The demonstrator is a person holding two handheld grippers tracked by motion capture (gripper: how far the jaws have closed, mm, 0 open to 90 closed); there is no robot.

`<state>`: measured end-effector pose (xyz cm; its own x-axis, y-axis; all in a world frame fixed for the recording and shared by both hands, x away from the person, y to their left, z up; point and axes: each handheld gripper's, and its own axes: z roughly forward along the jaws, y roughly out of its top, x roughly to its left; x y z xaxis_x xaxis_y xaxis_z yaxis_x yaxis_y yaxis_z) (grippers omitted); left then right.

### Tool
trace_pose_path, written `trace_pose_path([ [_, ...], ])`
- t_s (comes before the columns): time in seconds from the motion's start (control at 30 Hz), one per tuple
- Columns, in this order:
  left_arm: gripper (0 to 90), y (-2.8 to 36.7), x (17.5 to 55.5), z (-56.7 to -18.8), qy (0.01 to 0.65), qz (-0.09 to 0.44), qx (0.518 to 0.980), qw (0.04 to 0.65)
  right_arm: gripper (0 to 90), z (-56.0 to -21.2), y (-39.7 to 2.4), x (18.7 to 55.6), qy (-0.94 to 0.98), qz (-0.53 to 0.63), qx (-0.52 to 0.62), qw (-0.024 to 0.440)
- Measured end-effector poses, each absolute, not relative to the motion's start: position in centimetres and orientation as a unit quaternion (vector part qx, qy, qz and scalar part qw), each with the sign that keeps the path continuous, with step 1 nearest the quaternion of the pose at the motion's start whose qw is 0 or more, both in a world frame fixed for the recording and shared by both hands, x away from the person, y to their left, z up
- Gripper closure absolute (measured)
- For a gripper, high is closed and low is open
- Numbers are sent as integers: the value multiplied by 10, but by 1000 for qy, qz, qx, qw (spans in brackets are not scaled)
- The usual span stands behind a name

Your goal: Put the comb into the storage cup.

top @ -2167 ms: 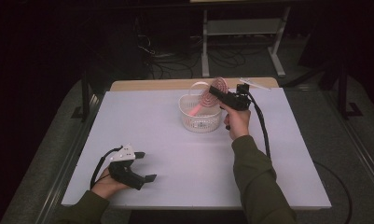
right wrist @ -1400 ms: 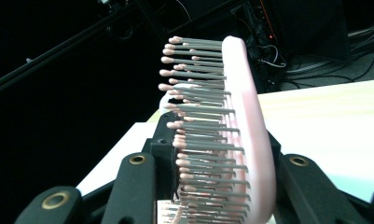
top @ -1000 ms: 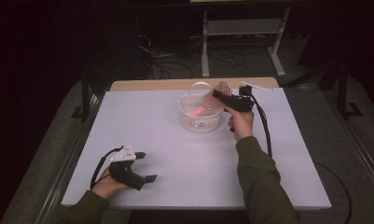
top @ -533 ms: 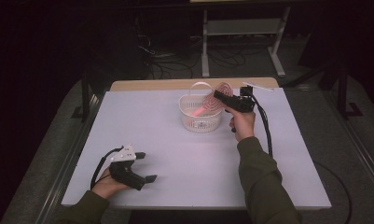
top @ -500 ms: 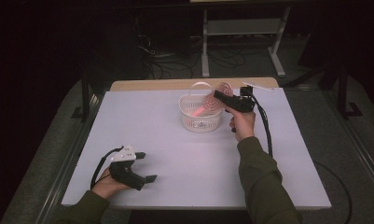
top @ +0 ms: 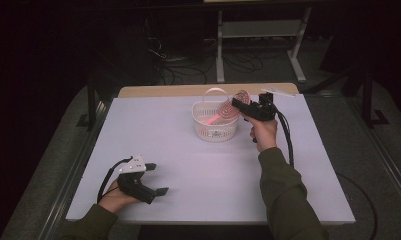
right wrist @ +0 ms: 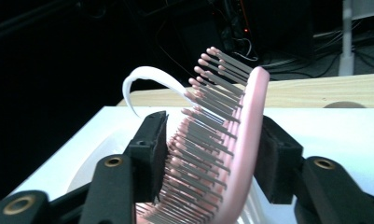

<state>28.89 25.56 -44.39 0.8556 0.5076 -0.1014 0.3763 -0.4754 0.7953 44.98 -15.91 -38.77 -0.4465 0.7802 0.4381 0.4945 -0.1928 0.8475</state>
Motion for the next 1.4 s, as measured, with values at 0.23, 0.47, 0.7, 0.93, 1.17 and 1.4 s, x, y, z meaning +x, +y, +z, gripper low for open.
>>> trace_pose_path([
  [0.23,2,255,289,-444,261,74,855,443,402,-384,-161,447,643,560,502,144],
  [0.47,2,256,290,-443,263,75,853,444,275,-380,-165,445,656,543,502,151],
  [0.7,2,256,291,-442,264,75,852,447,26,-381,-165,444,690,508,491,155],
  [0.93,2,257,291,-442,266,74,850,448,0,-381,-164,442,714,499,465,159],
  [1.17,2,259,291,-443,269,74,848,451,0,-378,-164,438,725,496,452,155],
  [1.4,2,259,291,-443,267,74,849,450,0,-376,-161,434,745,485,432,151],
])
